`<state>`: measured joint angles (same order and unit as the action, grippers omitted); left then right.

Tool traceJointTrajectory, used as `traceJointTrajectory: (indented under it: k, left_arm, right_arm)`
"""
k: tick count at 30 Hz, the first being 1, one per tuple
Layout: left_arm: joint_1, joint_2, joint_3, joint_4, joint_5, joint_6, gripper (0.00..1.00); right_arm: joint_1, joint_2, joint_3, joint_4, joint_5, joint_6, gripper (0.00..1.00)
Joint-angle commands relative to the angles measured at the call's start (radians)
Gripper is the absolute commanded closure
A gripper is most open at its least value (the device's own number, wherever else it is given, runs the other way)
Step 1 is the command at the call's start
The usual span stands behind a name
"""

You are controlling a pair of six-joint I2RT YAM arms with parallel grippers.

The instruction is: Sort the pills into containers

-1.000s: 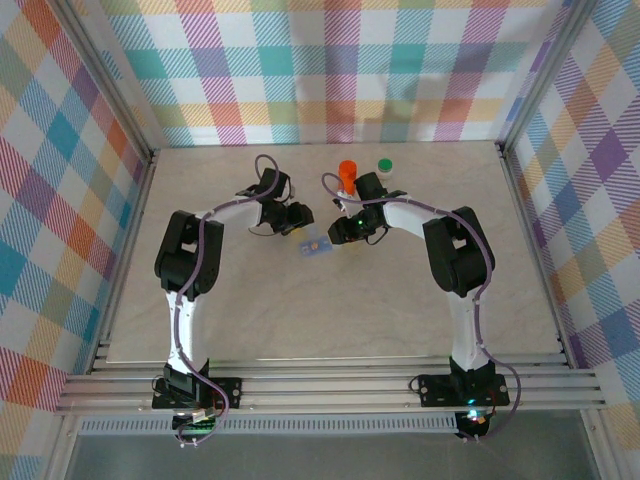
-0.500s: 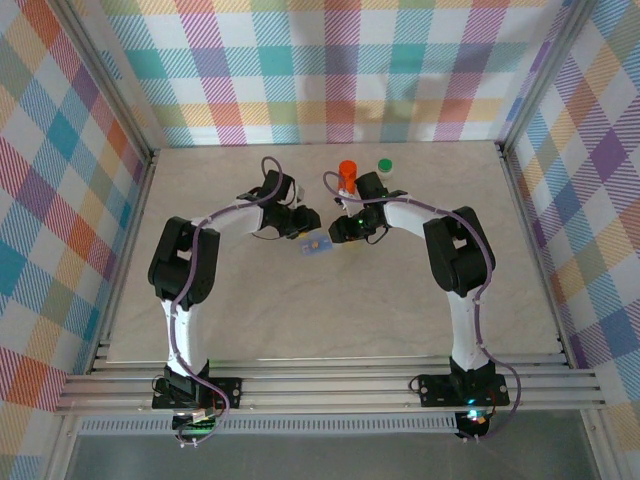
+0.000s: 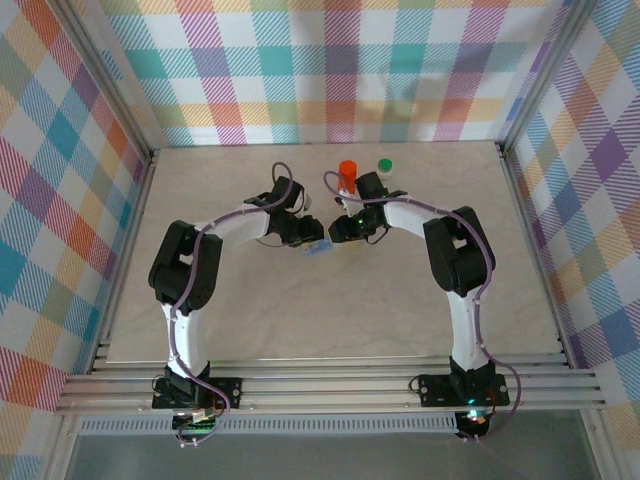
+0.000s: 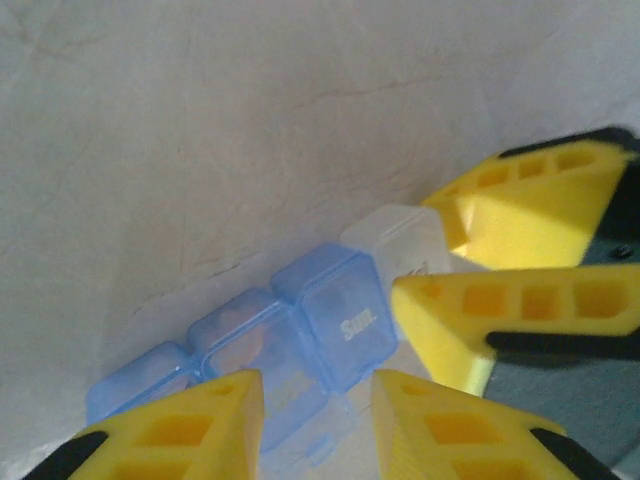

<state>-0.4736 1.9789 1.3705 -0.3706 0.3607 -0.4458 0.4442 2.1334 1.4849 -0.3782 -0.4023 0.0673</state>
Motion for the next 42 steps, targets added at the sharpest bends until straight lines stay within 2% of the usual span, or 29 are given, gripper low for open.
traceJointTrajectory:
  k: [1, 8, 13, 18, 21, 30, 32, 35, 42]
  left_arm:
    - [-0.030, -0.022, 0.025, -0.107, -0.113, 0.074, 0.67]
    - [-0.058, -0.026, 0.027, -0.151, -0.275, 0.111, 0.70]
    - [-0.078, -0.021, 0.041, -0.141, -0.262, 0.114, 0.71]
    - [-0.100, -0.013, 0.083, -0.175, -0.365, 0.133, 0.73]
    - [-0.102, -0.010, 0.101, -0.182, -0.406, 0.133, 0.67]
    - [-0.112, 0.015, 0.141, -0.182, -0.405, 0.160, 0.64]
    - [-0.112, 0.026, 0.154, -0.195, -0.399, 0.169, 0.59]
    - [-0.114, 0.032, 0.158, -0.207, -0.398, 0.181, 0.46]
    - [-0.114, 0.019, 0.147, -0.230, -0.413, 0.200, 0.38]
  right_arm:
    - [-0.009, 0.030, -0.027, 0.002, 0.023, 0.009, 0.58]
    - [-0.008, 0.027, -0.033, 0.009, 0.019, 0.008, 0.58]
    - [-0.008, 0.031, -0.033, 0.011, 0.017, 0.011, 0.58]
    - [-0.008, 0.032, -0.035, 0.016, 0.010, 0.014, 0.58]
    - [-0.009, 0.032, -0.038, 0.014, 0.008, 0.010, 0.58]
    - [-0.008, 0.032, -0.041, 0.014, -0.003, 0.002, 0.58]
    - [-0.009, 0.034, -0.040, 0.016, -0.004, 0.000, 0.58]
    - [-0.009, 0.036, -0.041, 0.017, -0.007, 0.000, 0.58]
    - [-0.009, 0.037, -0.037, 0.012, -0.013, -0.004, 0.58]
